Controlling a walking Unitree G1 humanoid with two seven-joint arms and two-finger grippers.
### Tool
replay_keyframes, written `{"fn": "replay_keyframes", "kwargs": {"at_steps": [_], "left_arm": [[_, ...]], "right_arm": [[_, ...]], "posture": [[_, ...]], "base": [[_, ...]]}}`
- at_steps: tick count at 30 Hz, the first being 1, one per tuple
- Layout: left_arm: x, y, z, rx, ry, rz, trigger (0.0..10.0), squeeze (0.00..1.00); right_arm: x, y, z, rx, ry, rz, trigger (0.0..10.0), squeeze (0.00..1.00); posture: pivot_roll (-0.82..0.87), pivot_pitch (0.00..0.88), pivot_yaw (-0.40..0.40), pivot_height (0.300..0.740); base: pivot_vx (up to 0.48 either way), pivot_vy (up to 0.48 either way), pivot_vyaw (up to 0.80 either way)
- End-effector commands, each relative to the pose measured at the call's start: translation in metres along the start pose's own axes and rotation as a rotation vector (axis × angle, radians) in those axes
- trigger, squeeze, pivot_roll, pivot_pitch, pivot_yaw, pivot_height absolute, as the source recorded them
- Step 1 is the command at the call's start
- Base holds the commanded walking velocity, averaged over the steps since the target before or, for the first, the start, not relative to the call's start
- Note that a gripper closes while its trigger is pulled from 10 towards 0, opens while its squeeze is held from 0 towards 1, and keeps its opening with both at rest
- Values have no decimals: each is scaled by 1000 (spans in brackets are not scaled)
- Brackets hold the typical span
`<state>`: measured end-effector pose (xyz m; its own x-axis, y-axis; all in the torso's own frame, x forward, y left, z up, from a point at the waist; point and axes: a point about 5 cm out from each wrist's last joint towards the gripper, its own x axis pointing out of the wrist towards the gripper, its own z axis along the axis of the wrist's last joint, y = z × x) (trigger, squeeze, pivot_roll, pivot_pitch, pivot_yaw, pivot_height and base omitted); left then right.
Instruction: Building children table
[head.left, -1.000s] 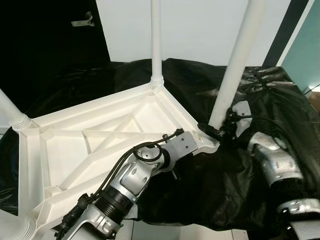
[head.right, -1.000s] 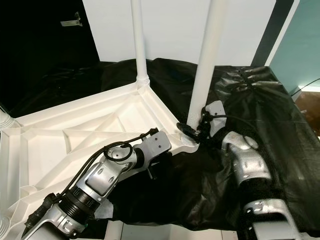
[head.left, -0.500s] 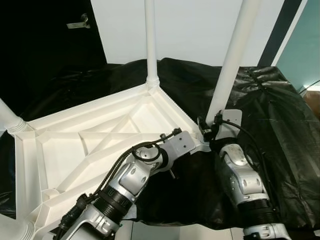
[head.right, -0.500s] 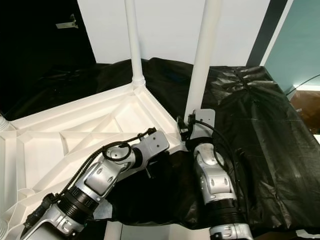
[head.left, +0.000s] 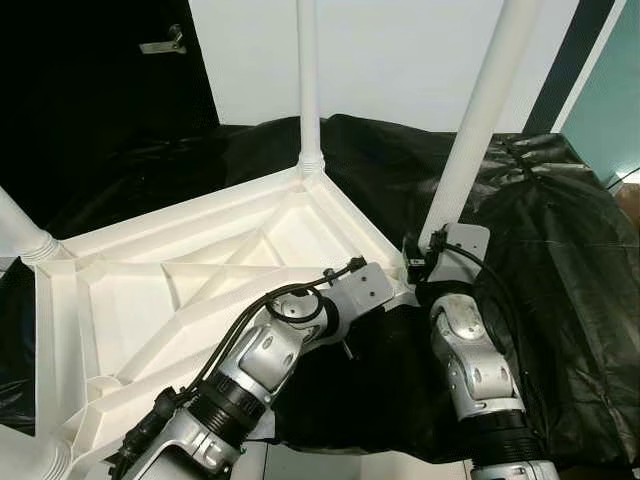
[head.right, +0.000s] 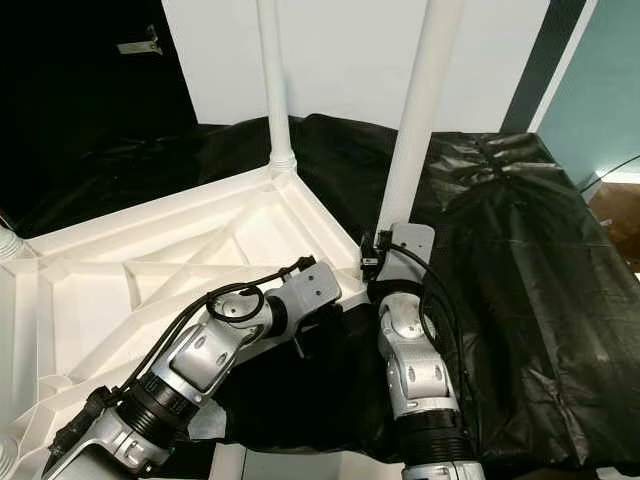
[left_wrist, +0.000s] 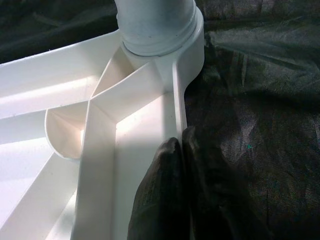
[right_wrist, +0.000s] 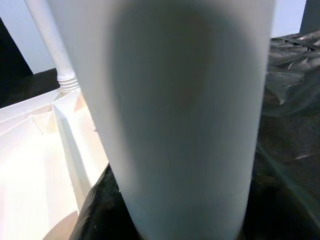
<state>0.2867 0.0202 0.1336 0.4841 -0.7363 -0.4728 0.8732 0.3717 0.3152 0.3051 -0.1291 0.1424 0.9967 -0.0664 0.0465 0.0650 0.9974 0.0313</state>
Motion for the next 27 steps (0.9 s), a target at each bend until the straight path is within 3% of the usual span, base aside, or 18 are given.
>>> {"fn": "replay_keyframes", "kwargs": {"at_steps": [1,2,12,13,14,15,20,27], "left_arm": [[-2,4,1,5,-2,42,10000,0],[-2,4,1,5,-2,42,10000,0],[-4,5,-2,5,3,46,10000,0],[-4,5,-2,4,3,47,10000,0],[-4,5,-2,4,3,47,10000,0],[-4,4,-2,2,2,47,10000,0],[-3,4,-2,3,1,48,10000,0],[-3,7,-2,6,2,55,10000,0]], "right_arm": [[-5,-4,-17,13,80,-15,10000,0],[-5,-4,-17,15,75,-7,10000,1000],[-19,-32,-11,62,-4,196,10000,1000],[-20,-37,-11,77,-3,239,10000,0],[-20,-37,-11,77,-3,239,10000,0],[-21,-48,-11,57,11,332,10000,0],[-11,-61,-10,-28,67,524,10000,0],[9,-62,-1,-111,93,689,10000,0]], "posture": [[-56,0,-1,740],[-57,0,-1,740],[-55,0,-15,740],[-56,0,-16,740],[-56,0,-16,740],[-57,0,-18,740],[-55,0,-21,740],[-51,0,-20,740]], "base": [[0,0,0],[0,0,0],[0,0,0],[0,0,0],[0,0,0],[0,0,0],[0,0,0],[0,0,0]]}}
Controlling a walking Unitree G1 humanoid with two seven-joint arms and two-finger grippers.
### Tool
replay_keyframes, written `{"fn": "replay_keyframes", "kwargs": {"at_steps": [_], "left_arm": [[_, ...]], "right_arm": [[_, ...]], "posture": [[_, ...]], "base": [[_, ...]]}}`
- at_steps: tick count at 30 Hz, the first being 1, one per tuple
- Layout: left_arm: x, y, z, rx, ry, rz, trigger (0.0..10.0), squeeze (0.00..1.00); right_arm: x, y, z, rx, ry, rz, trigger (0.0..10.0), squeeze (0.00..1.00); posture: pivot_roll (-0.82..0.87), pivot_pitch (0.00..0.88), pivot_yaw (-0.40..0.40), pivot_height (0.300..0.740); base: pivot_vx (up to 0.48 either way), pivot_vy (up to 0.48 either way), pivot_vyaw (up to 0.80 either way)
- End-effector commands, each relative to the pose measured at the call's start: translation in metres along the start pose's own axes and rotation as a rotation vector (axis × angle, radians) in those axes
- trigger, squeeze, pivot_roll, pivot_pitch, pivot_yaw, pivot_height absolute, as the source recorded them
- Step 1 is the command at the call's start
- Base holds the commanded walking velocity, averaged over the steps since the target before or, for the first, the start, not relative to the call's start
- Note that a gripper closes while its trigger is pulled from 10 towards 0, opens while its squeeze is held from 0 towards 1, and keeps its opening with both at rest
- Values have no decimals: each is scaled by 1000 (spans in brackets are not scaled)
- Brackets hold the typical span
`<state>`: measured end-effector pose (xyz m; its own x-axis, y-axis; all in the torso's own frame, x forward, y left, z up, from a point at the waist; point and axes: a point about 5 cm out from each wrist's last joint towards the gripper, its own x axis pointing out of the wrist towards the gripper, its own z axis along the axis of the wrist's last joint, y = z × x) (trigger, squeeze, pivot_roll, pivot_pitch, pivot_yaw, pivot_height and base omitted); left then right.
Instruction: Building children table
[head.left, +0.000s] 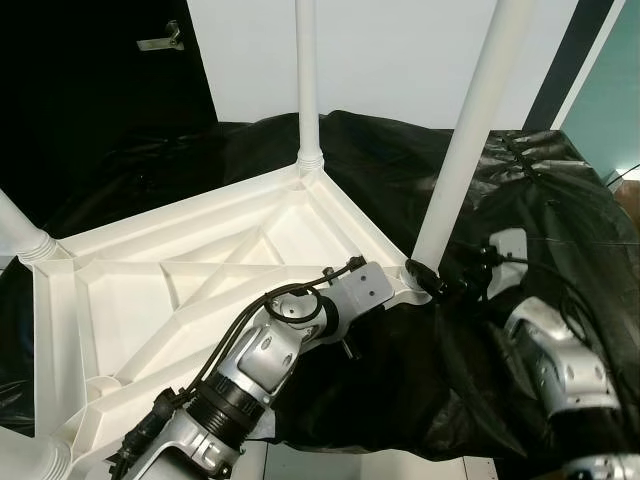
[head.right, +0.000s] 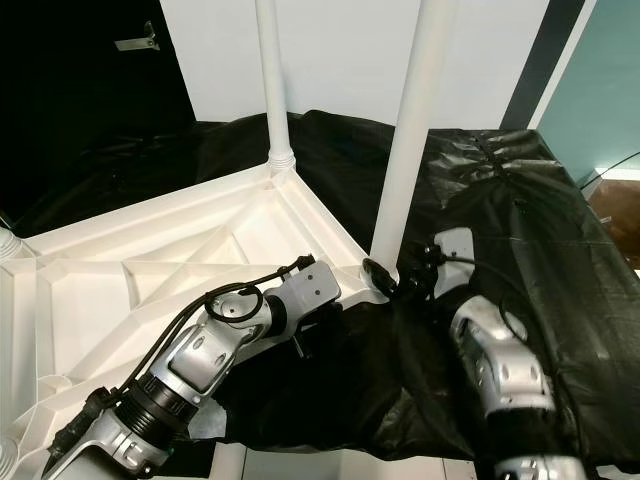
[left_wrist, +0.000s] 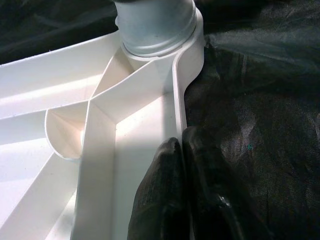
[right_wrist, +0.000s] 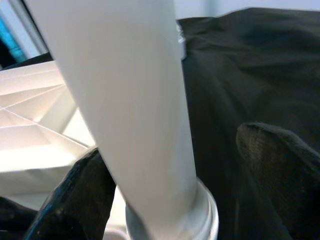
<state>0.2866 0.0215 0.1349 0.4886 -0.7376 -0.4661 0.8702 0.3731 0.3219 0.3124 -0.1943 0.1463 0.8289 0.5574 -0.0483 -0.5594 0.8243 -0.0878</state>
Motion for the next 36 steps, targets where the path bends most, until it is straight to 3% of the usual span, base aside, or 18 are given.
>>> {"fn": "replay_keyframes", "kwargs": {"at_steps": [1,7,8,11,12,24,25,26,27,32,33,34,36], "left_arm": [[-1,6,-2,2,8,49,10000,0],[-1,8,-1,4,7,57,10000,0],[-2,9,-1,4,8,62,10000,0],[-2,10,-1,3,8,66,10000,0],[-3,11,-1,3,10,70,10000,0],[-3,10,-1,-1,9,69,10000,0],[-3,10,-1,-1,9,68,10000,0],[-3,10,-1,-1,9,68,10000,0],[-3,10,-1,2,9,63,10000,0],[-4,9,-2,4,10,58,10000,0],[-4,9,-2,4,11,57,10000,0],[-5,9,-2,4,12,57,10000,0],[-5,9,-2,4,12,56,10000,0]], "right_arm": [[4,4,-6,-4,27,54,10000,0],[23,9,-2,-50,62,209,10000,0],[27,9,-1,-67,68,235,3255,0],[29,9,-1,-78,72,254,3255,0],[30,9,-2,-79,75,265,0,0],[21,3,-13,-56,96,222,0,0],[20,4,-14,-52,85,187,4078,0],[20,4,-14,-52,85,187,4078,0],[21,8,-20,-45,89,79,10000,0],[24,16,-25,-54,83,-85,10000,0],[27,23,-31,13,99,-253,10000,0],[27,26,-31,23,96,-335,10000,0],[27,29,-32,33,95,-384,10000,0]], "posture": [[-50,0,-20,740],[-37,0,-23,740],[-32,0,-25,740],[-30,0,-26,740],[-25,0,-29,740],[-39,0,-18,740],[-43,0,-15,740],[-43,0,-15,740],[-45,0,-13,740],[-43,0,-9,740],[-40,0,-6,740],[-38,0,-4,740],[-38,0,-4,740]], "base": [[0,0,0],[0,0,0],[0,0,0],[0,0,0],[0,0,0],[0,0,0],[0,0,0],[0,0,0],[0,0,0],[0,0,0],[0,0,0],[0,0,0],[0,0,0]]}}
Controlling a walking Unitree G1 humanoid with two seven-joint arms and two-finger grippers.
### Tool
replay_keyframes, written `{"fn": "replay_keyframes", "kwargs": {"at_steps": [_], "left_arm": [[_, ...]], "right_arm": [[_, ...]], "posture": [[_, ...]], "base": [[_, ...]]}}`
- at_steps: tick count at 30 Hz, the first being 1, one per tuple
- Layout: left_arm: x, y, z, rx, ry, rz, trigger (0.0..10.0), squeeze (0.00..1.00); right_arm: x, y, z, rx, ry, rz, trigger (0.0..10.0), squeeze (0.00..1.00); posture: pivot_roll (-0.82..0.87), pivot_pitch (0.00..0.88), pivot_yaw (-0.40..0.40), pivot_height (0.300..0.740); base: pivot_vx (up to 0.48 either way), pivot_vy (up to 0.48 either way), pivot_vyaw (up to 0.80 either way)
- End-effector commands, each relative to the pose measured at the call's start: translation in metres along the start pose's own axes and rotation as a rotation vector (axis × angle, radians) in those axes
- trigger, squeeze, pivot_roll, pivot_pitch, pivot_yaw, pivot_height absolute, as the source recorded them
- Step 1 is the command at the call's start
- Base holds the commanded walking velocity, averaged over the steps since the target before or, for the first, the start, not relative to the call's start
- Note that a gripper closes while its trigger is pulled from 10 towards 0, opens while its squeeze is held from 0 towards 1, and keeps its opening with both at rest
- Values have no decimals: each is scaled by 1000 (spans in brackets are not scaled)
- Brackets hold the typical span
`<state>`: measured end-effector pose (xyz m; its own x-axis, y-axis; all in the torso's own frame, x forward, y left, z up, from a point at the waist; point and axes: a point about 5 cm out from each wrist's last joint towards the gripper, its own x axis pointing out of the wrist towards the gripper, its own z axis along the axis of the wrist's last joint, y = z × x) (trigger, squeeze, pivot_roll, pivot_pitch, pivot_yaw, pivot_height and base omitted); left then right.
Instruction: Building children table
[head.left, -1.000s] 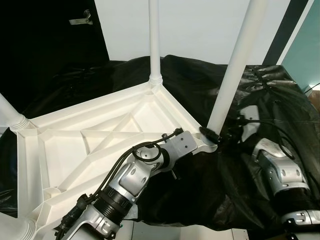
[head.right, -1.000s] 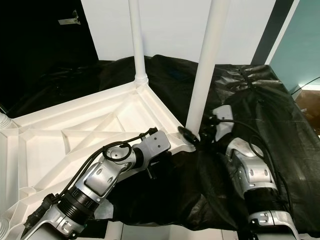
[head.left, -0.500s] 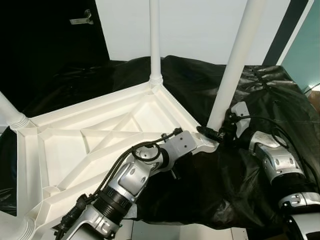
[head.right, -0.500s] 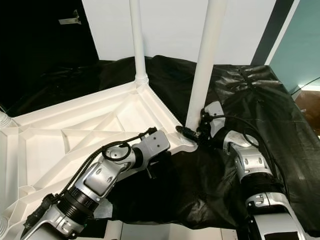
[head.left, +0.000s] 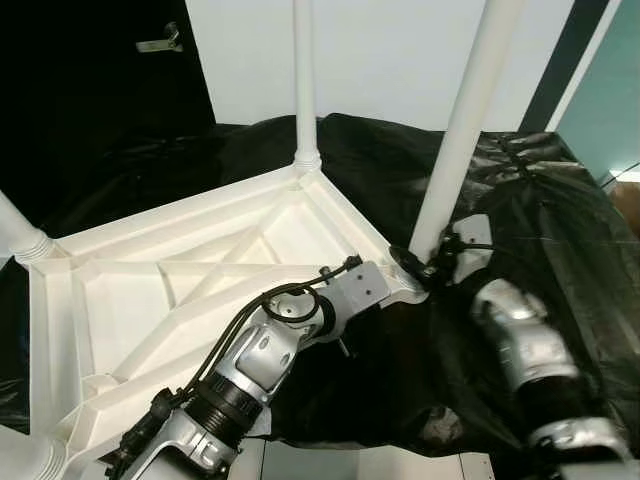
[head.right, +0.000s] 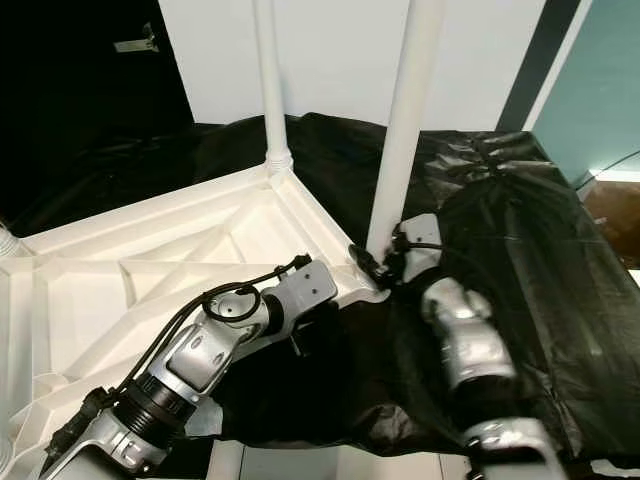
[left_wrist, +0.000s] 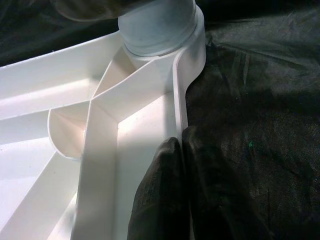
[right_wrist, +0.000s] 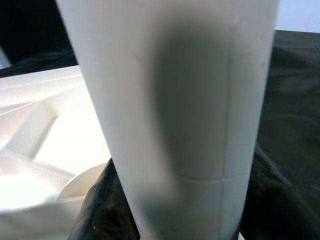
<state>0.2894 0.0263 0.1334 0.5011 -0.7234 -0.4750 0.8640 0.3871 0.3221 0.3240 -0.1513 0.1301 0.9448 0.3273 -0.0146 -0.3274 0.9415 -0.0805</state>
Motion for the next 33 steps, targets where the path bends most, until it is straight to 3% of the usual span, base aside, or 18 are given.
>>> {"fn": "replay_keyframes", "kwargs": {"at_steps": [1,4,7,10,22,23,26,27,28,33], "left_arm": [[-3,5,2,12,-4,42,10000,0],[-4,5,2,14,-4,41,10000,0],[-3,4,2,18,-4,31,10000,0],[-3,2,3,21,-6,22,10000,0],[-1,1,3,17,-4,26,10000,0],[-1,1,4,15,-5,27,10000,0],[-1,1,4,15,-6,28,10000,0],[-1,1,4,13,-7,29,10000,0],[-2,1,4,12,-8,30,10000,0],[-3,1,3,11,-7,29,10000,0]], "right_arm": [[-8,0,-21,2,110,-188,10000,0],[-8,9,-23,52,121,-249,10000,0],[-6,35,-26,138,139,-348,10000,0],[-4,46,-23,148,123,-345,10000,0],[-11,36,-10,113,73,-420,10000,0],[-11,37,-10,114,68,-413,10000,373],[-11,37,-9,116,66,-409,10000,373],[-12,36,-7,121,46,-379,10000,1000],[-17,28,0,117,-22,-311,10000,1000],[-26,15,3,137,-61,-258,10000,1000]], "posture": [[-37,0,-4,740],[-40,0,0,740],[-45,0,8,740],[-43,0,9,740],[-45,0,-5,740],[-45,0,-5,740],[-45,0,-5,740],[-45,0,-9,740],[-46,0,-6,740],[-48,0,-4,740]], "base": [[0,0,0],[0,0,0],[0,0,0],[0,0,0],[0,0,0],[0,0,0],[0,0,0],[0,0,0],[0,0,0],[0,0,0]]}}
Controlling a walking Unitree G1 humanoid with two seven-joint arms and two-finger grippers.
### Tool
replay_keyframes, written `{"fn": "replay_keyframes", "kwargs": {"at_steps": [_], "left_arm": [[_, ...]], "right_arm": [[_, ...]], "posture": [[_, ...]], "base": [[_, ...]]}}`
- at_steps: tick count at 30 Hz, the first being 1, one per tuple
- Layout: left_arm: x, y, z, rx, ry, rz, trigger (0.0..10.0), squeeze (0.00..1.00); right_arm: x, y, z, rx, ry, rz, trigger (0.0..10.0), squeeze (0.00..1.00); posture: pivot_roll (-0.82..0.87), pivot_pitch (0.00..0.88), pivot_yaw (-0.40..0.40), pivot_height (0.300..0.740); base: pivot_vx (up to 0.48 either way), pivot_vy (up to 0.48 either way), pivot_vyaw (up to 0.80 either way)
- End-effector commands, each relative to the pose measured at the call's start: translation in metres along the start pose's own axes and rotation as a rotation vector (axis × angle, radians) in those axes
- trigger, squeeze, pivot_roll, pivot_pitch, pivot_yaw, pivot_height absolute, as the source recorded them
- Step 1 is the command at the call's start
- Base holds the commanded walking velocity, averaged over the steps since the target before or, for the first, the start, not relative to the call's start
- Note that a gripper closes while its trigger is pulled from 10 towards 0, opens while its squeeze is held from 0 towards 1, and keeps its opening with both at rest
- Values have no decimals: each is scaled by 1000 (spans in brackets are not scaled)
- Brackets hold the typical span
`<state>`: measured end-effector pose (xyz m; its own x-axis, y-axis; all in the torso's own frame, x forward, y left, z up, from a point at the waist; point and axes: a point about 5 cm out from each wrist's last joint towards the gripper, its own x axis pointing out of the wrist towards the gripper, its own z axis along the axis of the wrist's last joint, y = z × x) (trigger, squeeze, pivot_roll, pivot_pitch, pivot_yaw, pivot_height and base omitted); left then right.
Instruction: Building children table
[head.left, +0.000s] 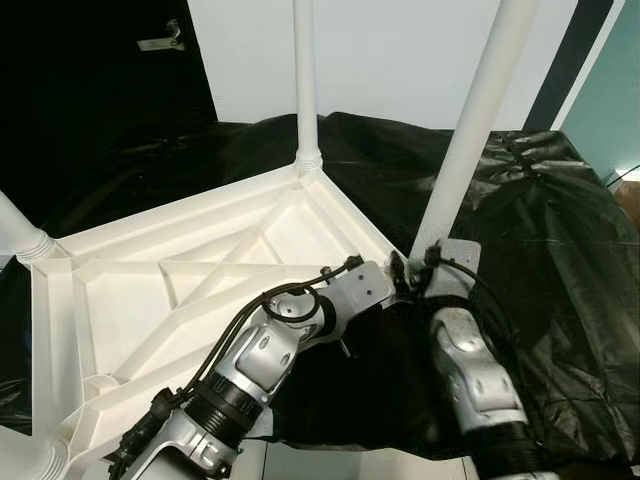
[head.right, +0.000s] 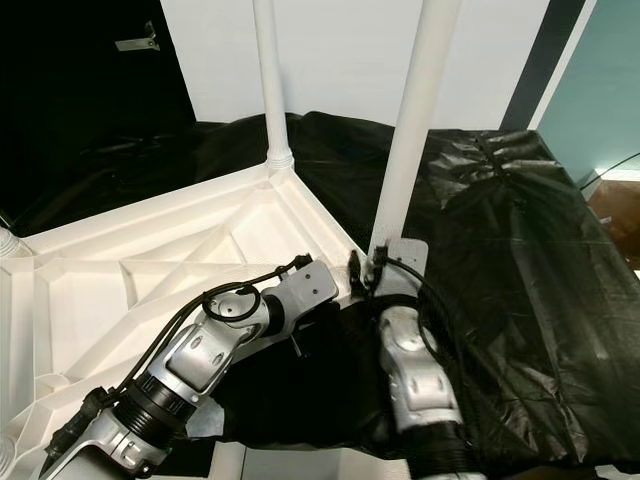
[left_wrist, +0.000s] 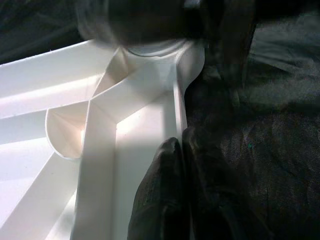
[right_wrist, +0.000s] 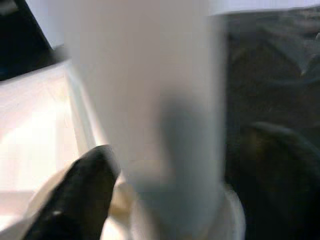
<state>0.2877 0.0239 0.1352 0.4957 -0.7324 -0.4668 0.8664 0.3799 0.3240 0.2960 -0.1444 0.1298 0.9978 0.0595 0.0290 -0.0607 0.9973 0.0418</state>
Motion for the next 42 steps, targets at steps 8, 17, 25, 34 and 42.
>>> {"fn": "replay_keyframes", "kwargs": {"at_steps": [8,17,25,34,42], "left_arm": [[-2,4,0,10,4,32,10000,0],[-2,8,1,14,4,45,10000,0],[-2,10,1,14,6,56,10000,0],[-2,10,0,9,6,65,10000,0],[-2,9,0,9,5,56,10000,0]], "right_arm": [[-7,-29,9,-33,-38,265,10000,0],[18,-39,21,-86,31,573,10000,0],[37,-29,21,-117,94,749,10000,0],[43,-23,16,-176,143,864,0,0],[37,-34,11,-168,163,855,0,0]], "posture": [[-59,0,0,740],[-44,0,-8,740],[-30,0,-13,740],[-24,0,-17,740],[-40,0,-7,740]], "base": [[0,0,0],[0,0,0],[0,0,0],[0,0,0],[0,0,0]]}}
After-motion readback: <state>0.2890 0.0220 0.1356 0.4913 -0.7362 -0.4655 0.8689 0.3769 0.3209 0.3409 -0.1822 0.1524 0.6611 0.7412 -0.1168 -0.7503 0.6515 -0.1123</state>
